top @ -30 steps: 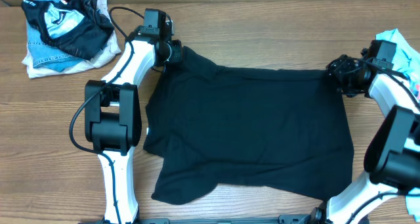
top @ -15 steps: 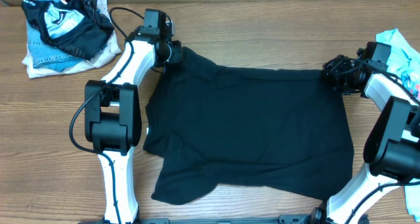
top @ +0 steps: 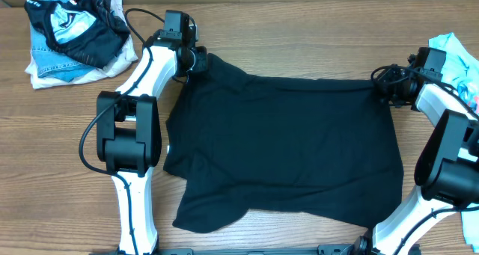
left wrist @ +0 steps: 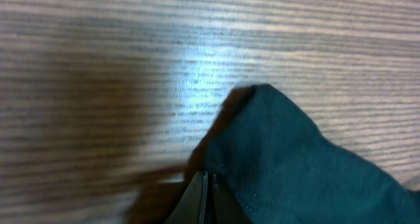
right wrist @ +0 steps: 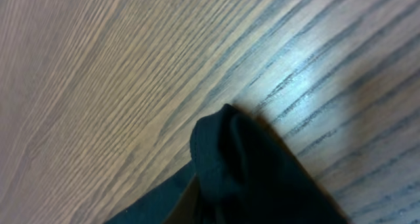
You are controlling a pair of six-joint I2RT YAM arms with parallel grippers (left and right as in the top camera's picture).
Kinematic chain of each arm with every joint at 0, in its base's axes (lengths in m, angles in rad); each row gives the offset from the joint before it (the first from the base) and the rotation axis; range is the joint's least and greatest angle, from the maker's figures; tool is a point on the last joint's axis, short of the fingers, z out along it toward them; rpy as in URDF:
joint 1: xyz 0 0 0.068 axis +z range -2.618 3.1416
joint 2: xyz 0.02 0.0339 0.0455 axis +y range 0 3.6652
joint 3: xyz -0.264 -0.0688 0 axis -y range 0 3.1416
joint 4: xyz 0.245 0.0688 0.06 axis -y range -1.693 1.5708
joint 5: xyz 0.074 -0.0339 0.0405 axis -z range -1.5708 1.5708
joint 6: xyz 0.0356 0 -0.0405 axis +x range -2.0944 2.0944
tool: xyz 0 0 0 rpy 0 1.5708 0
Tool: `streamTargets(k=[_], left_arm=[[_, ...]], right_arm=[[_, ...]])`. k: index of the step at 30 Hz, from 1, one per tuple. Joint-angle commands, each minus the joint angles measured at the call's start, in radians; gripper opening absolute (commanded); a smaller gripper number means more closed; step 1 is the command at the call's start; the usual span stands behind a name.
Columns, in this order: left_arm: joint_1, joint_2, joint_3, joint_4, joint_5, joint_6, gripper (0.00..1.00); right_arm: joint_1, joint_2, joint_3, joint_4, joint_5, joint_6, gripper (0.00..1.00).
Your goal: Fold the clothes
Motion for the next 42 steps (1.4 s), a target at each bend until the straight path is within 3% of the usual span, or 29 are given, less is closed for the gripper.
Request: streamTargets(k=[1,9,15,26,42], left_arm=[[0.000,-0.029,0.049,-0.036,-0.011,-0.010,0.04],[0.000,-0.118,0.064,-0.109,-0.052,-0.010,0.04],[0.000,-0.159,0.064,-0.168,-0.052,-0.010,0.04],[0.000,-0.257,0.064,-0.352,-0.044,-0.010,0.04],[0.000,-0.327,0.063,-0.451,-0.045,-0.010,0.04]], right_arm=[[0.000,0.003,0.068,-0.036,0.005,-0.001,0.04],[0.000,0.003,0.250,-0.227,0.005,0.000,0.04],[0.000,0.003,0.280,-0.303,0.059,0.000,0.04],[-0.018,0.003,0.280,-0.337,0.085,-0.001,0.04],[-0.023,0.003,0.280,-0.392,0.084,-0.001,0.04]])
